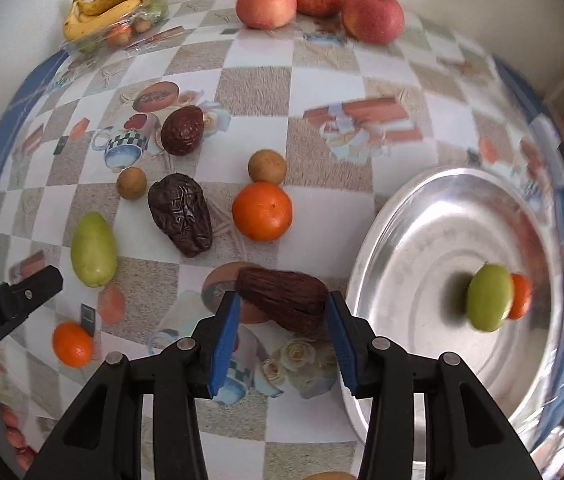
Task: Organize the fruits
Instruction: 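Move the left tool to a tangerine while the right tool approaches a dark date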
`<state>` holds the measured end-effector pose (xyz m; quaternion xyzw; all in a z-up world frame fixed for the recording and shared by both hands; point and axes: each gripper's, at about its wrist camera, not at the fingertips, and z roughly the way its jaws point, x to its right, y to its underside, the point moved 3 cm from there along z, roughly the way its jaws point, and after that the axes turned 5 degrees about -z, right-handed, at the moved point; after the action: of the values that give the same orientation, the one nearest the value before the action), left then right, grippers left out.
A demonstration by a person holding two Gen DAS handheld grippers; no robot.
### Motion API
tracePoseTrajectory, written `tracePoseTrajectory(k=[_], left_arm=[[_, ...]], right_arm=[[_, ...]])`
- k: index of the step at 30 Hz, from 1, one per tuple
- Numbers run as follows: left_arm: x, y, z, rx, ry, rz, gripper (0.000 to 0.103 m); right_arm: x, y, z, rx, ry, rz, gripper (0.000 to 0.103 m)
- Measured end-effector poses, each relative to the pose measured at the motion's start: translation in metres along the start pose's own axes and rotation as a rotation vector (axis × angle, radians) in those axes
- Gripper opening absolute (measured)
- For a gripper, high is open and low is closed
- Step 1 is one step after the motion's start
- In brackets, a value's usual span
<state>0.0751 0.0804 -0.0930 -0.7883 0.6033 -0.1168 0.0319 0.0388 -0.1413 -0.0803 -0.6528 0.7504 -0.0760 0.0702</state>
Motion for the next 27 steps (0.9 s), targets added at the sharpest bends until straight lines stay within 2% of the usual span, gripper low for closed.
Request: tracePoseTrajectory(k=[3, 8, 13, 21, 27], left_arm=[[0.000, 0.001, 0.001, -0.004, 0.000, 0.004, 0.103], [0.000, 0.002, 0.001, -0.002, -0.002, 0.001, 0.103], [-0.002, 0.002, 0.001, -0.005, -0.006, -0.005, 0.103], [-0.001, 0.001, 0.004, -0.007, -0.010, 0.000, 0.103], [0.003, -0.002, 0.007, -0.009, -0.011, 0.007, 0.103]], right_arm=[[0.007, 0.000, 0.006, -0.027, -0.052, 0.037, 0.046], [0.015, -0.001, 0.008, -0.019, -0.074, 0.075, 0.047], [0.011, 0.001, 0.012, -0.015, -0.061, 0.085, 0.048], [-0.009, -0.013, 0.020, -0.010, -0.004, 0.078, 0.057], [-0.019, -0.020, 0.027, -0.010, 0.008, 0.082, 0.059]])
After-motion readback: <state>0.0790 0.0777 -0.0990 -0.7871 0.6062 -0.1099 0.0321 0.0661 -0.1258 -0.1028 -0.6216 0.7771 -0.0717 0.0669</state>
